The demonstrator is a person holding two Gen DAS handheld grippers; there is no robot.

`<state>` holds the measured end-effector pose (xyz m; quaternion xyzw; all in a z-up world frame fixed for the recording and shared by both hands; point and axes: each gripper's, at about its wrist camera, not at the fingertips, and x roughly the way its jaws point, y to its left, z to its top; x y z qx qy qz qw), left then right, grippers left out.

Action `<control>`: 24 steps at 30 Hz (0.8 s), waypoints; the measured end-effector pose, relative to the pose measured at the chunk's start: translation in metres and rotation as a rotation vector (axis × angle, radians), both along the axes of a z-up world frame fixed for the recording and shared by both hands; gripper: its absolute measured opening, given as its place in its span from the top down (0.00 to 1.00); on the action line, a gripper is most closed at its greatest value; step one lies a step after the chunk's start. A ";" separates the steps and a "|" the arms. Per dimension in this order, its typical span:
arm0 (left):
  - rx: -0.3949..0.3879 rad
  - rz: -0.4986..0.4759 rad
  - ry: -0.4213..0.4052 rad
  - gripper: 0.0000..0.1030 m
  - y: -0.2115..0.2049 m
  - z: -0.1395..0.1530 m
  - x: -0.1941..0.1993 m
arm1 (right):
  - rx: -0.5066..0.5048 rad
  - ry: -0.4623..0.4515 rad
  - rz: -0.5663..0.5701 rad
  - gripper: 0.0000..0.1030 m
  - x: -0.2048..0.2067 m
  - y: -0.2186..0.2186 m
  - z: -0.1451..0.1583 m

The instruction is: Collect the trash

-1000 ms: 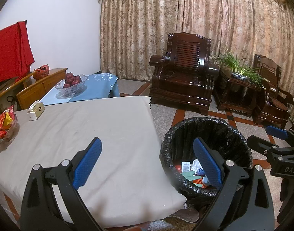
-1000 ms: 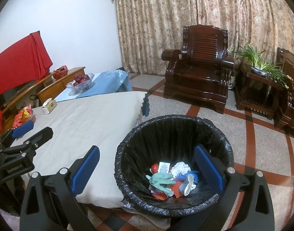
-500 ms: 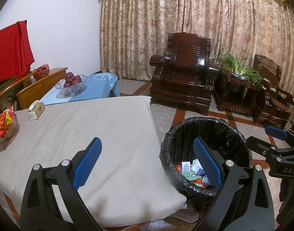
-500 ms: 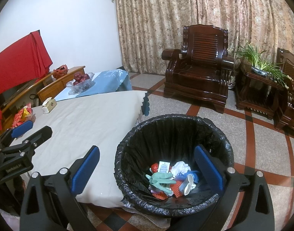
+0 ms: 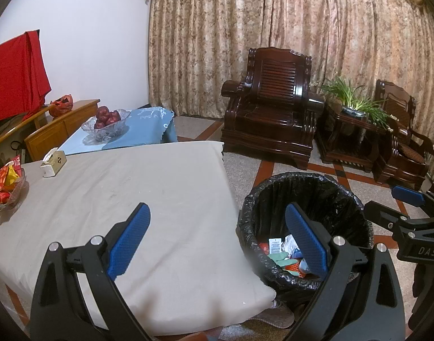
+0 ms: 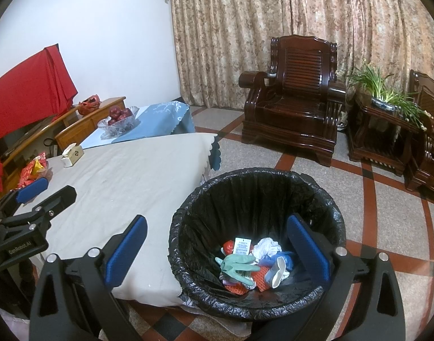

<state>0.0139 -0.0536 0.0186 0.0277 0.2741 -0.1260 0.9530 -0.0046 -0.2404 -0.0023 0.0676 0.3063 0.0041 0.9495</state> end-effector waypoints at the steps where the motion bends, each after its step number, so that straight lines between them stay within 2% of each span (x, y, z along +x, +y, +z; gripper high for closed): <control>1: 0.000 0.001 0.001 0.09 0.002 -0.002 0.000 | 0.000 0.000 0.000 0.06 0.000 0.000 -0.001; 11: 0.000 0.001 0.002 0.09 0.001 -0.001 0.000 | -0.002 0.007 0.002 0.06 0.000 0.000 -0.003; 24: 0.000 0.004 0.017 0.08 0.010 -0.015 0.001 | -0.008 0.028 0.007 0.06 0.003 -0.002 -0.011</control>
